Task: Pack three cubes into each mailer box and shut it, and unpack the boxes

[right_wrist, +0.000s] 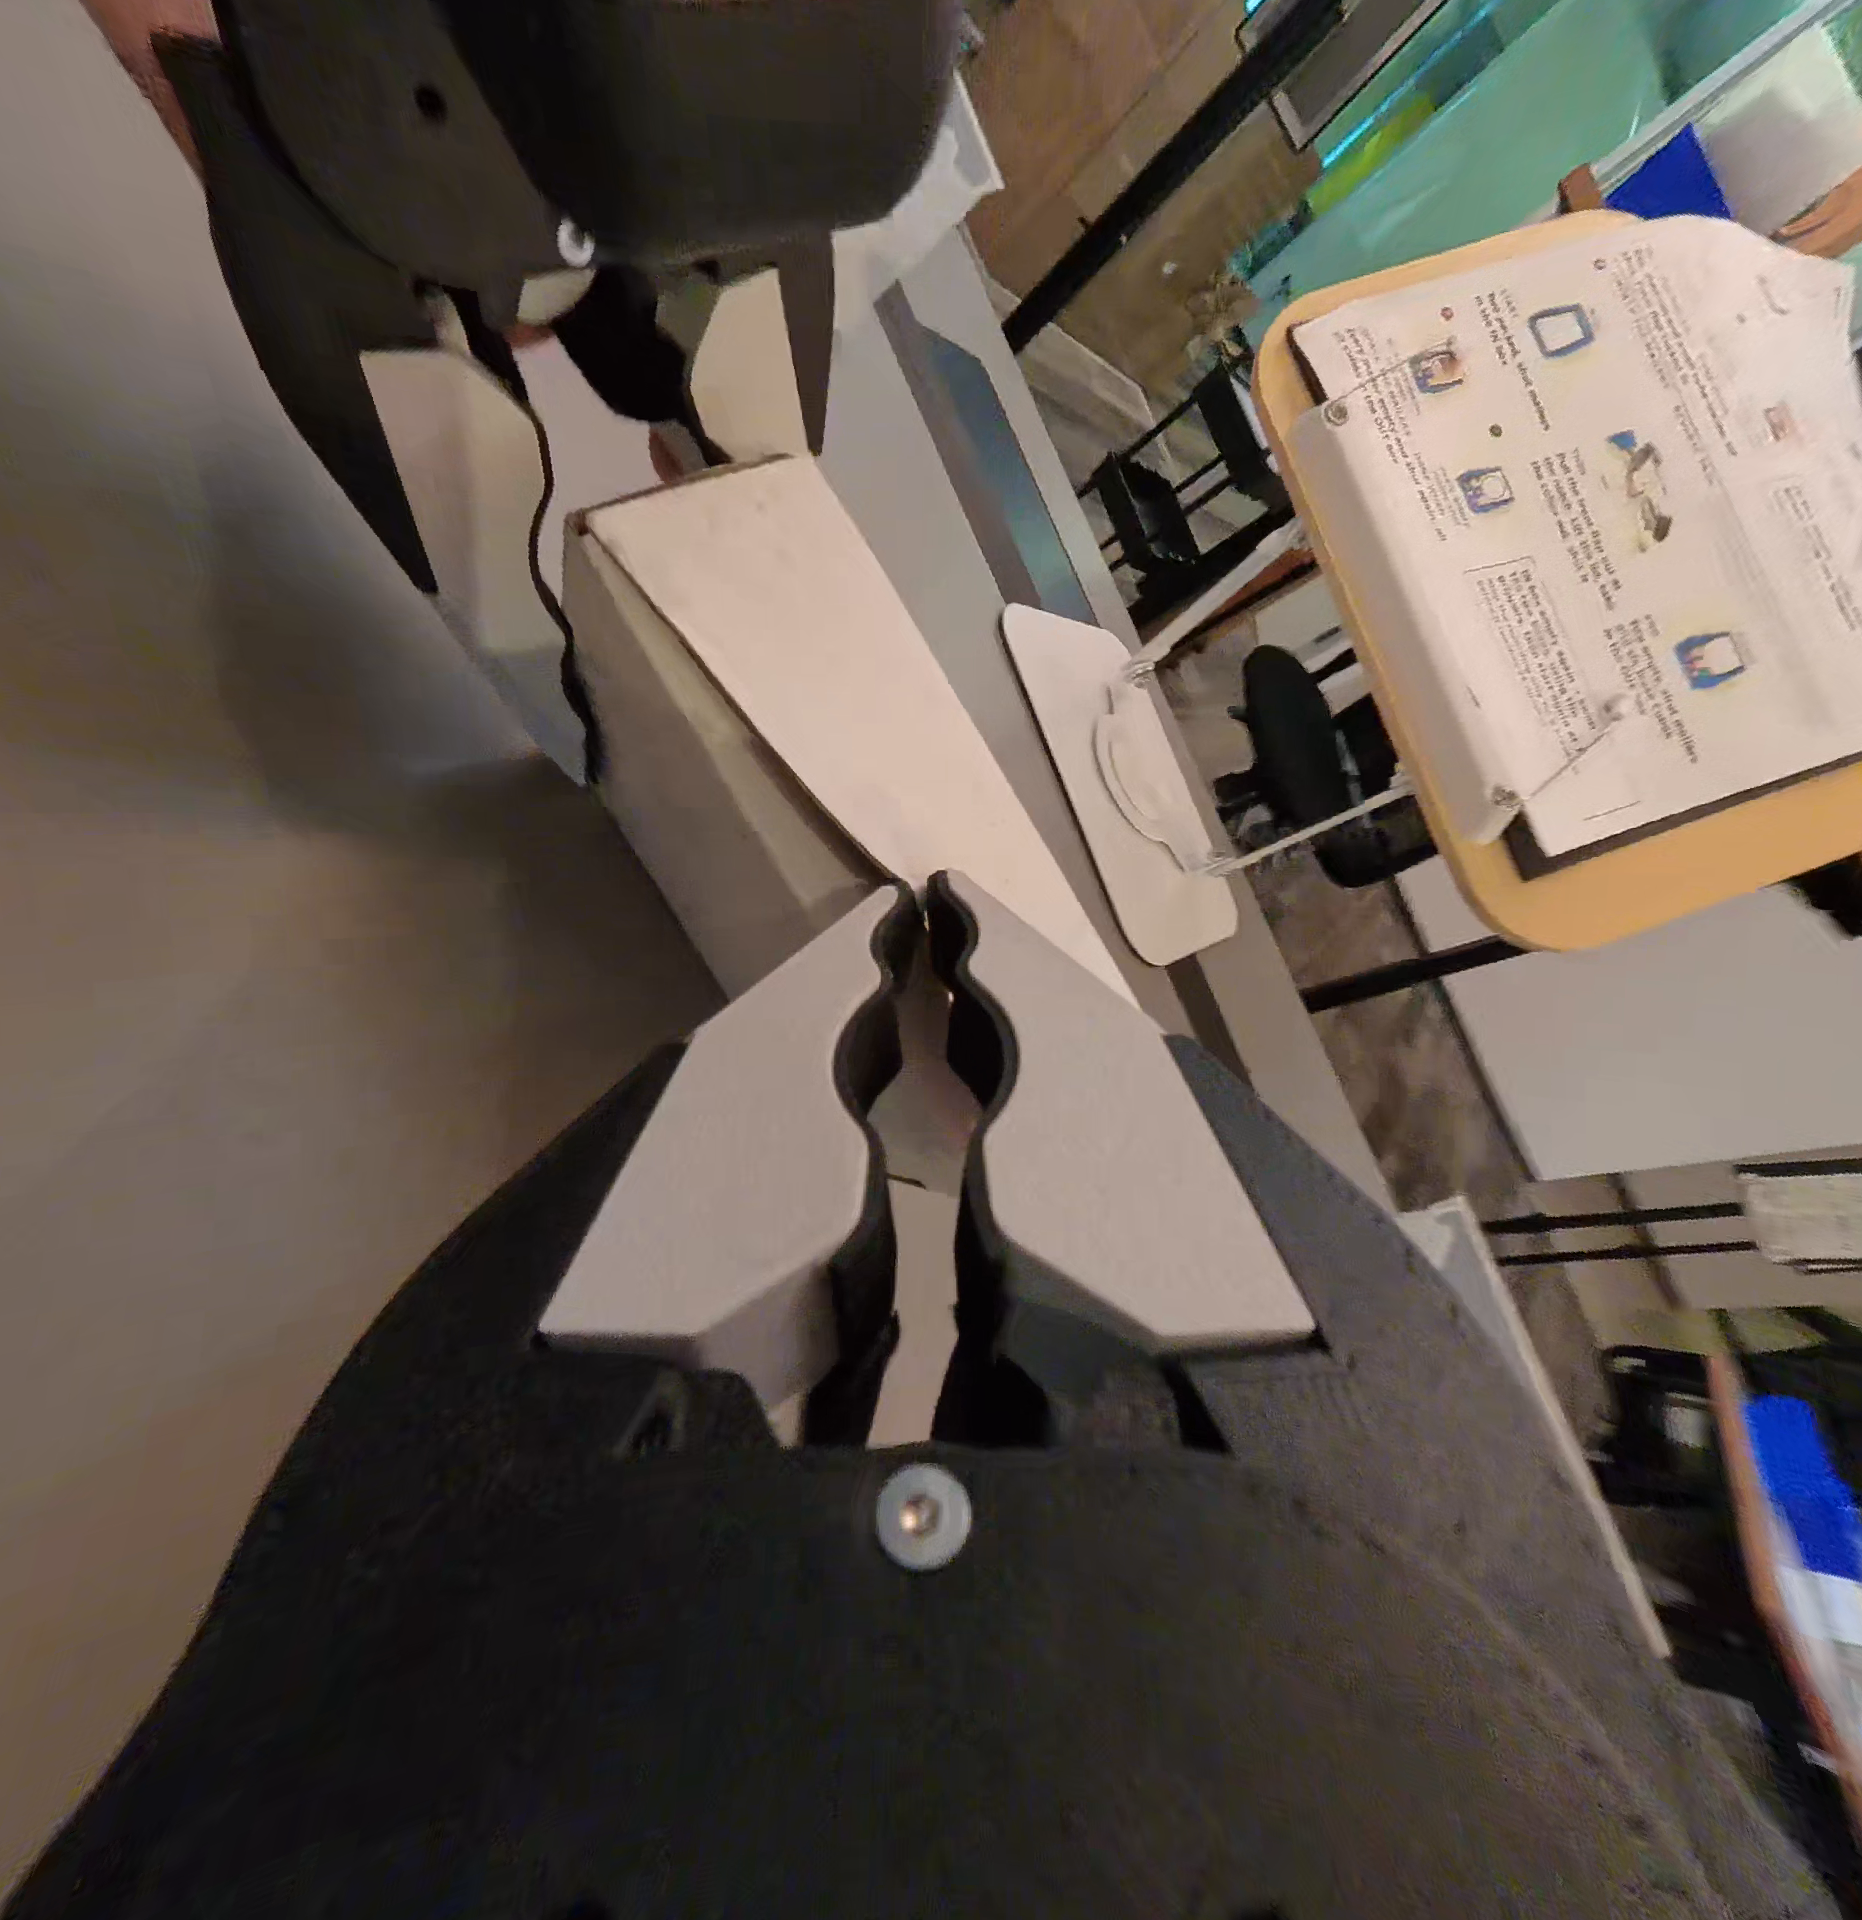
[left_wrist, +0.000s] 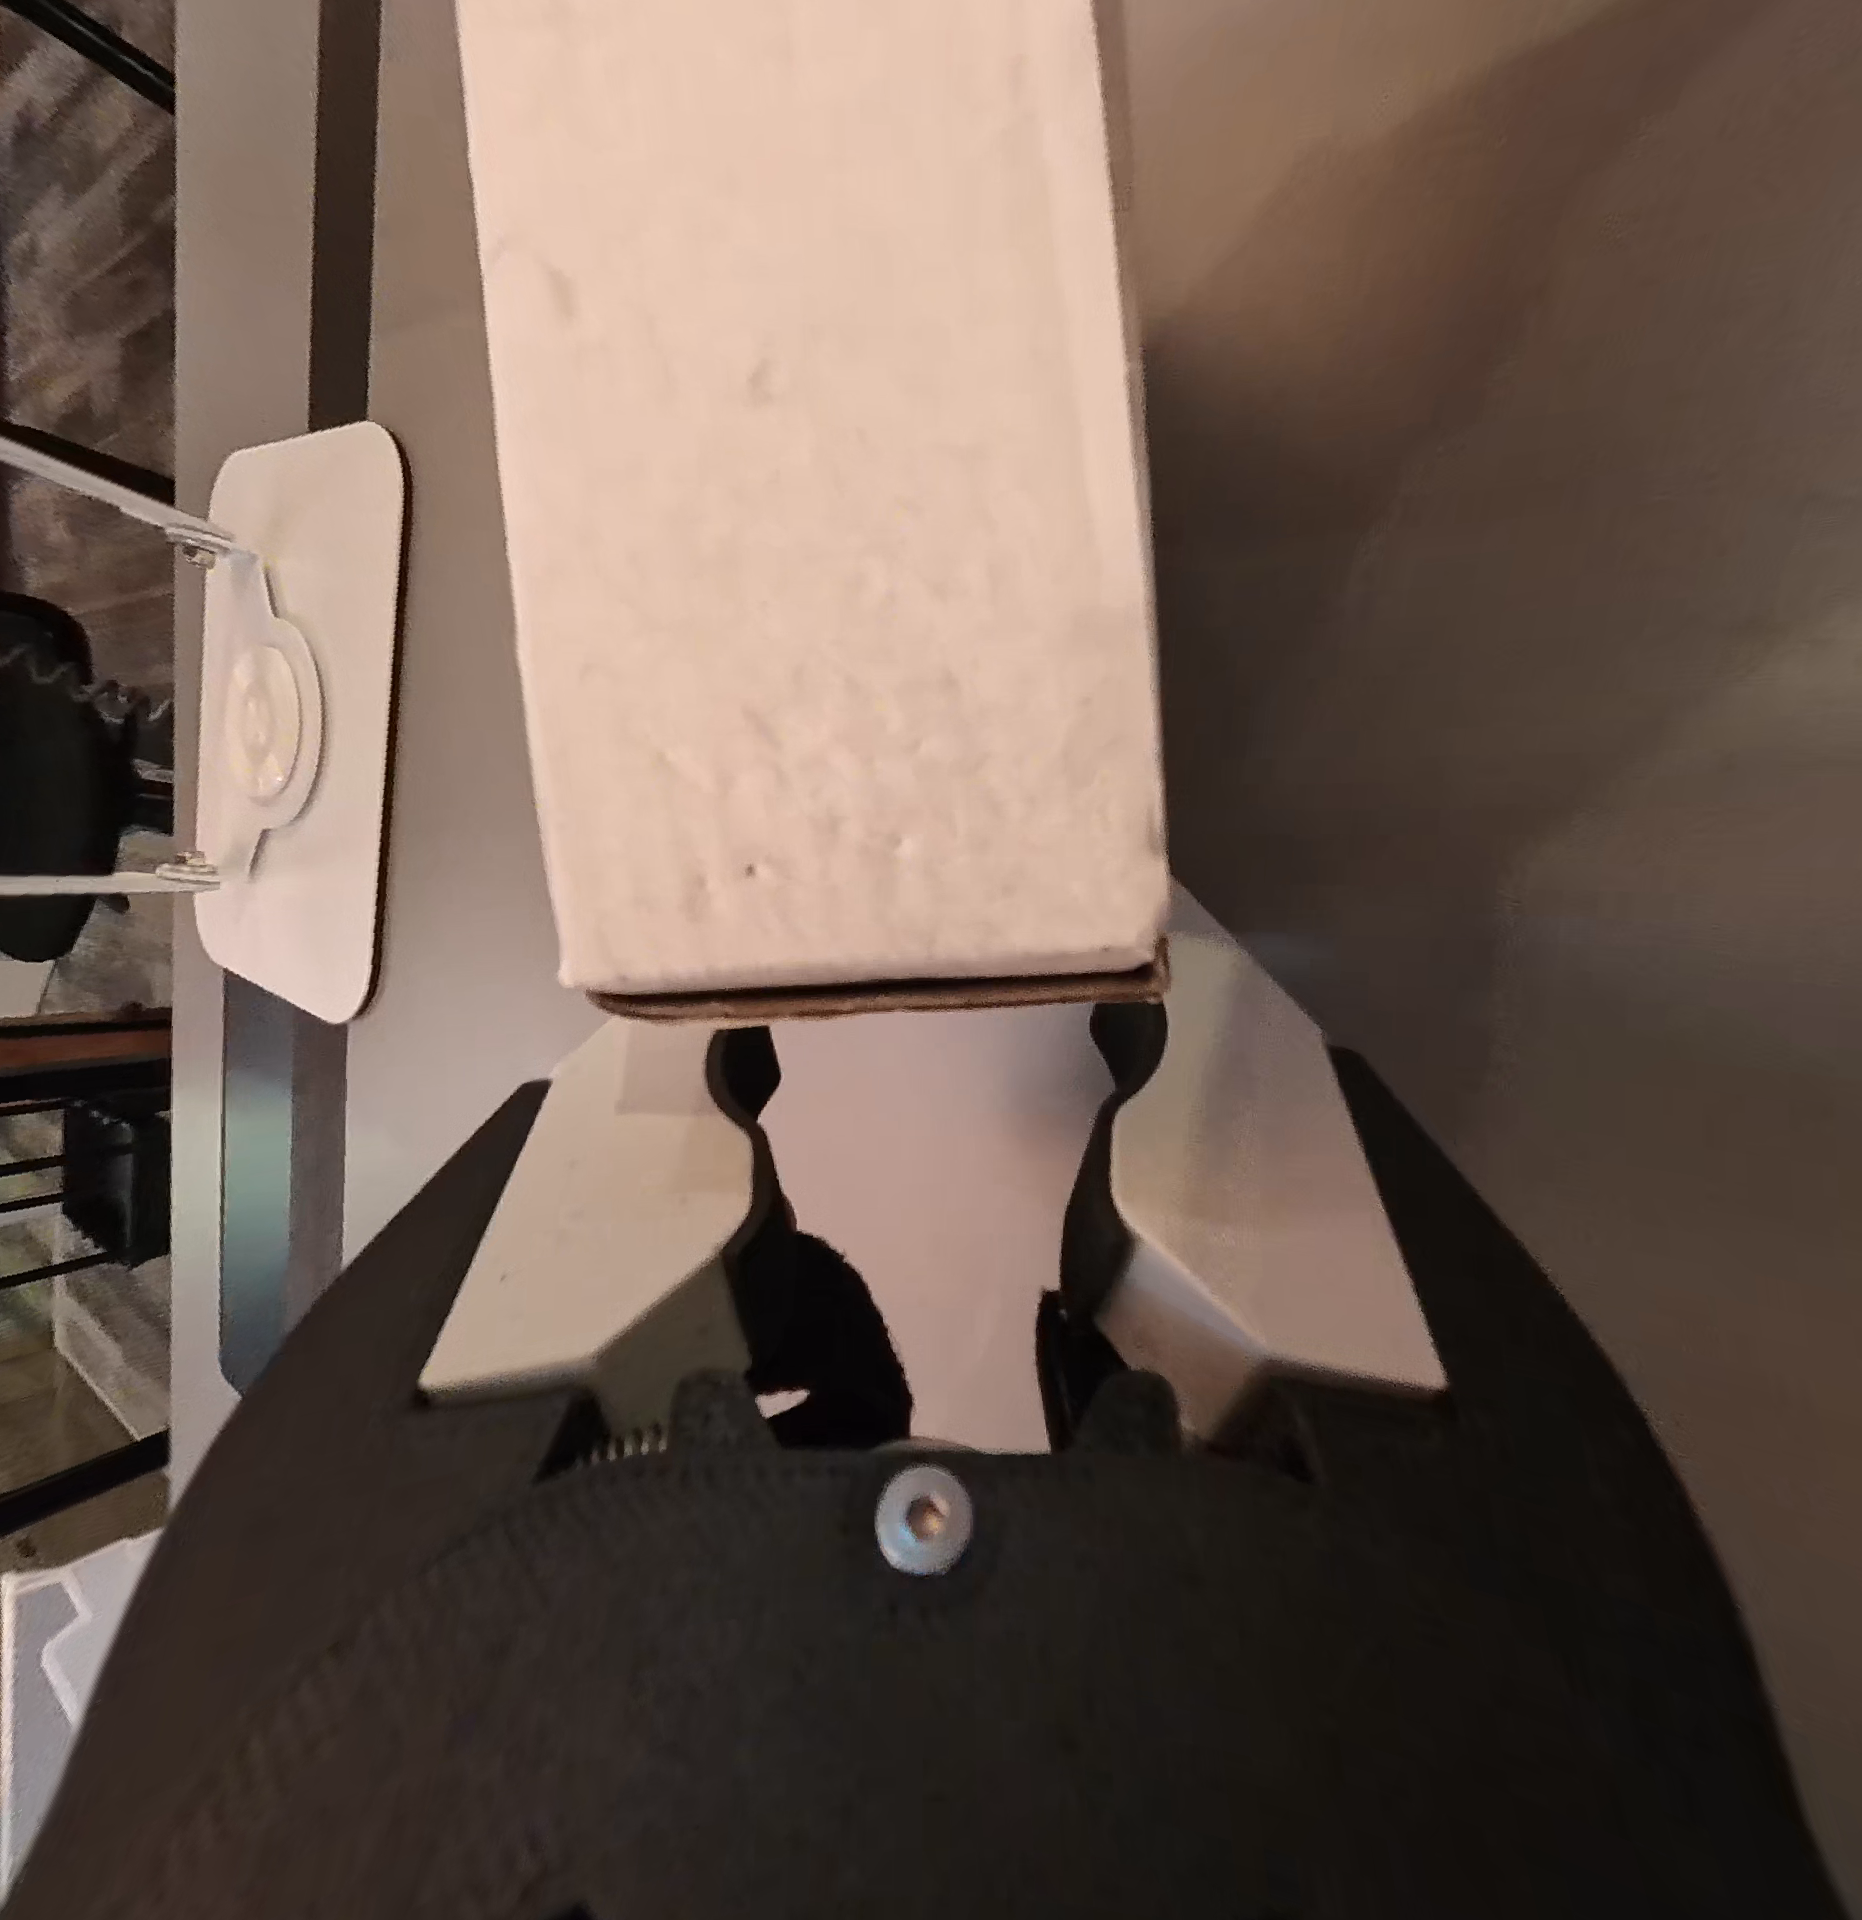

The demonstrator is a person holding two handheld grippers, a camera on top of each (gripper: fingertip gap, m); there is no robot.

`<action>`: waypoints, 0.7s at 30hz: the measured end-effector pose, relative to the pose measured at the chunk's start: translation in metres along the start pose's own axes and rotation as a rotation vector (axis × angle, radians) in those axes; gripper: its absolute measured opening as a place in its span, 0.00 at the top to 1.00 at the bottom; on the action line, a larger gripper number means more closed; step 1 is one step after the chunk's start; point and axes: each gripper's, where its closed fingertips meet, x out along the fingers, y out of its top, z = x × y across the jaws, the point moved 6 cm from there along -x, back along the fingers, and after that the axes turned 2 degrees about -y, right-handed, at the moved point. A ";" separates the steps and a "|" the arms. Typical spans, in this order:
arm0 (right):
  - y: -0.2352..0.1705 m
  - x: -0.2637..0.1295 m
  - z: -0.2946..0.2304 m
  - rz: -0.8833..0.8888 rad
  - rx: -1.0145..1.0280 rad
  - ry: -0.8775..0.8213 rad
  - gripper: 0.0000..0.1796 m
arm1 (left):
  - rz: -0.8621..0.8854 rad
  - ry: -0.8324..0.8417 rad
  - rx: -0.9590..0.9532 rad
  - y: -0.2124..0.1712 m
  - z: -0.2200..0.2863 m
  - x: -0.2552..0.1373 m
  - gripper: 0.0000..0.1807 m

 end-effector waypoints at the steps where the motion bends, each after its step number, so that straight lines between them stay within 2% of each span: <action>1: 0.001 0.000 0.002 0.021 0.067 0.031 1.00 | 0.005 -0.001 0.003 0.000 0.000 -0.001 0.67; 3: 0.002 -0.002 0.009 0.043 0.149 0.059 1.00 | 0.010 0.003 -0.009 0.003 0.000 -0.002 0.67; 10: 0.000 0.000 0.014 0.017 0.232 0.086 1.00 | 0.021 -0.010 -0.015 0.005 0.002 0.002 0.67; 11: -0.002 0.000 0.013 0.001 0.196 0.064 1.00 | 0.026 -0.010 -0.022 0.005 0.001 0.003 0.67; 16: -0.003 0.002 -0.007 -0.048 -0.293 -0.135 0.98 | 0.063 -0.041 -0.053 0.003 0.000 0.003 0.67; 21: 0.001 0.008 -0.018 -0.052 -0.537 -0.275 0.99 | 0.046 -0.040 -0.050 0.003 0.000 0.002 0.67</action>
